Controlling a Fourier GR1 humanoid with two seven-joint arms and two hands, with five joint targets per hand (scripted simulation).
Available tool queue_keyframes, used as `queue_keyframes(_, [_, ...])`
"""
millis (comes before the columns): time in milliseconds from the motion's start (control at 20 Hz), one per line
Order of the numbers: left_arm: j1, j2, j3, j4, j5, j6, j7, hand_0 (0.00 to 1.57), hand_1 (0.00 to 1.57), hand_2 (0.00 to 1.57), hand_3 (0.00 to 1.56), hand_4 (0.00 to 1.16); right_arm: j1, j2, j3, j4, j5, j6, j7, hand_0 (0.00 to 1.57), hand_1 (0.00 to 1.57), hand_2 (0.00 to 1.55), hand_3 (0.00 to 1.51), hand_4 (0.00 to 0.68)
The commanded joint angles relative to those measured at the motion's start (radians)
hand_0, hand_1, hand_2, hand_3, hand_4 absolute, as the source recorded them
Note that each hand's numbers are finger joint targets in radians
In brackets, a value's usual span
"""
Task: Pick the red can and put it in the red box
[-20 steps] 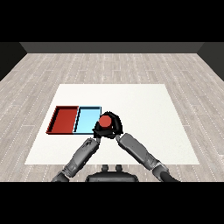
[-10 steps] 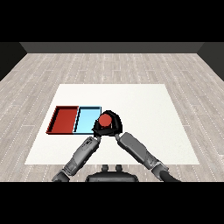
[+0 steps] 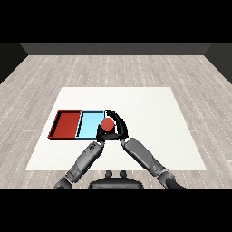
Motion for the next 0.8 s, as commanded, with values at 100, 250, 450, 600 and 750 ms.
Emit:
queue_keyframes(100, [0.009, -0.005, 0.019, -0.023, 0.007, -0.001, 0.025, 1.57, 1.57, 1.57, 1.5, 1.14, 0.103, -0.016, -0.039, -0.088, 0.077, 0.046, 0.042, 0.0, 0.0, 0.0, 0.0, 0.0])
queue_keyframes(250, [0.062, -0.005, 0.007, -0.031, -0.013, -0.015, -0.001, 1.57, 1.57, 1.57, 1.51, 1.15, 0.046, 0.005, -0.073, -0.041, 0.046, 0.038, -0.014, 0.0, 0.0, 0.0, 0.0, 0.0])
queue_keyframes(450, [0.06, 0.016, 0.05, -0.019, -0.031, -0.061, 0.028, 1.57, 1.57, 1.57, 1.5, 1.14, 0.125, -0.056, -0.132, -0.152, 0.072, 0.044, 0.021, 0.0, 0.0, 0.0, 0.0, 0.0])
queue_keyframes(600, [0.085, 0.039, 0.062, -0.033, -0.058, -0.036, 0.01, 1.57, 1.57, 1.57, 1.48, 1.13, 0.149, -0.083, -0.154, -0.304, 0.056, 0.051, 0.054, 0.0, 0.0, 0.0, 0.0, 0.0])
queue_keyframes(750, [0.022, 0.04, 0.087, -0.06, -0.084, -0.01, 0.08, 1.57, 1.57, 1.57, 1.48, 1.14, 0.193, -0.164, -0.247, -0.34, 0.021, 0.121, 0.043, 0.0, 0.0, 0.0, 0.0, 0.0])
